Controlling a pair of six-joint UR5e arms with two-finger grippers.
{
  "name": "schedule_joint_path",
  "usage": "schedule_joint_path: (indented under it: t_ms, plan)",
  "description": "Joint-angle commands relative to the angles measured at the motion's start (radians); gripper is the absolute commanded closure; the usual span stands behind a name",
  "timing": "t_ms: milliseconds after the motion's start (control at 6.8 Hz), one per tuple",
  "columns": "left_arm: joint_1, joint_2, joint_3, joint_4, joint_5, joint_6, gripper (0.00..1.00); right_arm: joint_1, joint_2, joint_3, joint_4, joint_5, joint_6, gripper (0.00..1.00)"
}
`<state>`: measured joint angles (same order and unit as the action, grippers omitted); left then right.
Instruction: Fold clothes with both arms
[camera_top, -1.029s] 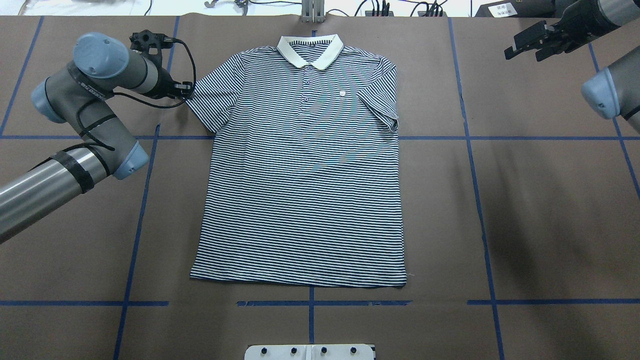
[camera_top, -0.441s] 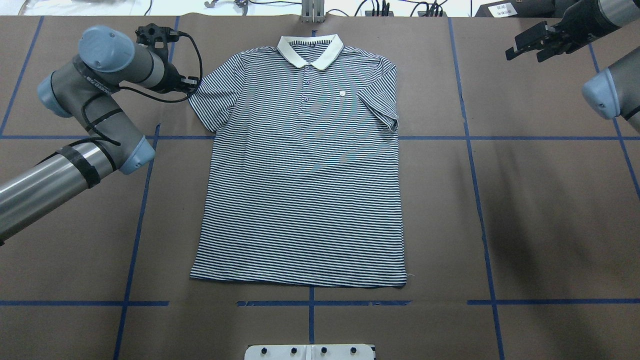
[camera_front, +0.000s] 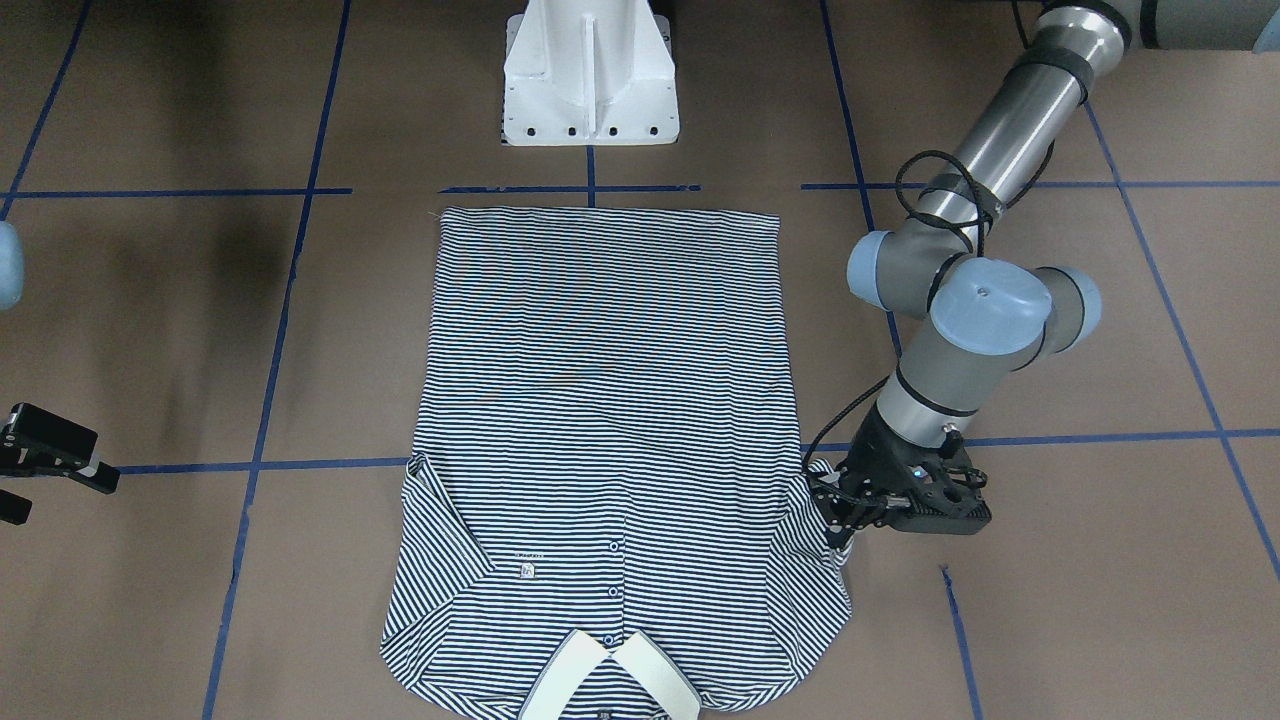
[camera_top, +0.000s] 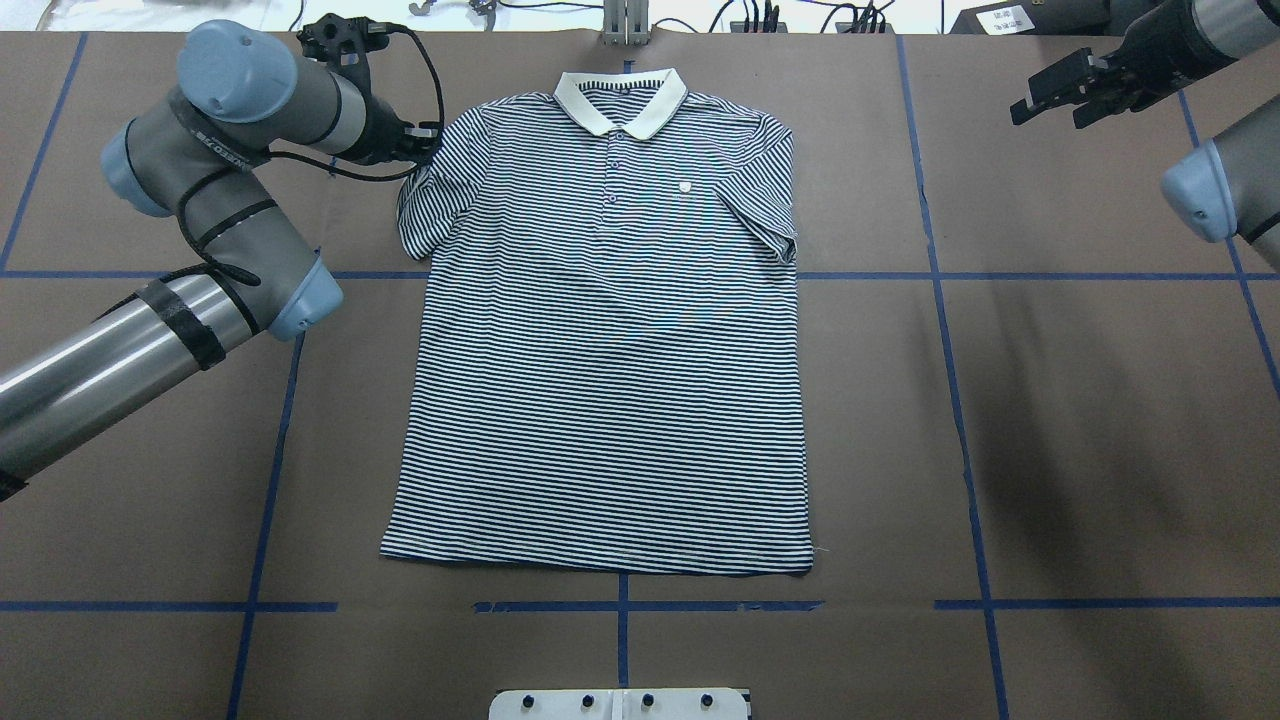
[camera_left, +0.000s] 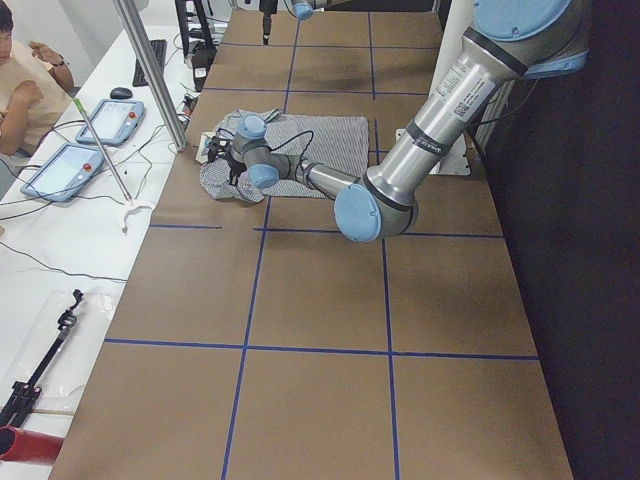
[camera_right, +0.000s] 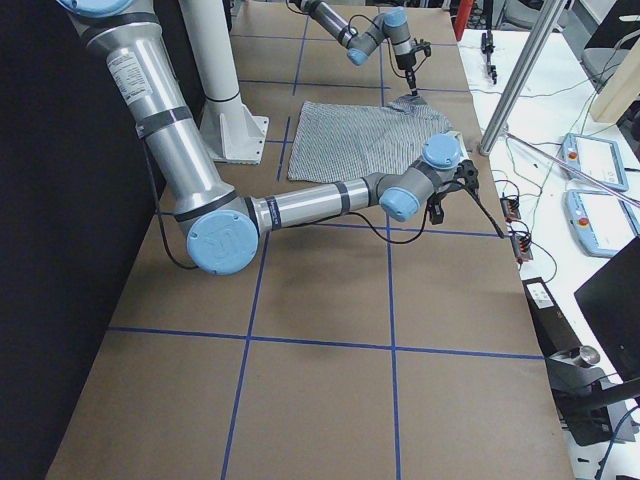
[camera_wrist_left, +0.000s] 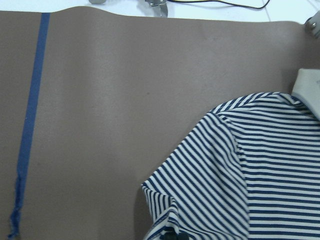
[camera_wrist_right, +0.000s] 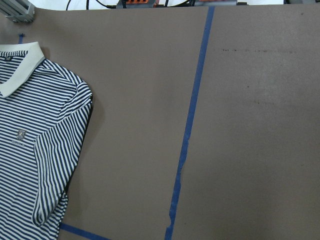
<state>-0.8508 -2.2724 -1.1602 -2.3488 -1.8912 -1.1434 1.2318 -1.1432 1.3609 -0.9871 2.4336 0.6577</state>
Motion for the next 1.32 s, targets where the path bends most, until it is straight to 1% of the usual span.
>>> schedule_joint_path:
  t_ms: [0, 147, 294, 441, 735, 882, 1029, 1176]
  plan:
    - [0.083, -0.03, -0.007, 0.006, 0.088, -0.102, 1.0, -0.008, 0.002, -0.023, -0.001, -0.008, -0.004, 0.0]
    - [0.094, -0.067, 0.038, 0.006, 0.112, -0.101, 1.0, -0.009, 0.0, -0.023, 0.001, -0.007, -0.004, 0.0]
    - [0.096, -0.114, 0.109, 0.003, 0.132, -0.104, 1.0, -0.011, -0.001, -0.022, 0.001, -0.005, -0.003, 0.0]
    - [0.095, -0.137, 0.153, -0.004, 0.189, -0.102, 1.0, -0.014, -0.001, -0.023, 0.001, -0.007, -0.003, 0.0]
    - [0.095, -0.15, 0.166, -0.006, 0.227, -0.102, 1.0, -0.02, 0.0, -0.023, 0.001, -0.008, -0.003, 0.0]
    - [0.096, -0.147, 0.163, -0.006, 0.227, -0.102, 0.65, -0.029, 0.0, -0.023, 0.001, -0.01, 0.0, 0.0]
    - [0.104, -0.138, 0.143, -0.009, 0.227, -0.105, 0.23, -0.073, 0.002, 0.001, 0.002, -0.093, 0.035, 0.0]
    - [0.119, -0.092, 0.023, 0.003, 0.221, -0.108, 0.2, -0.169, 0.007, 0.068, 0.002, -0.231, 0.192, 0.0]
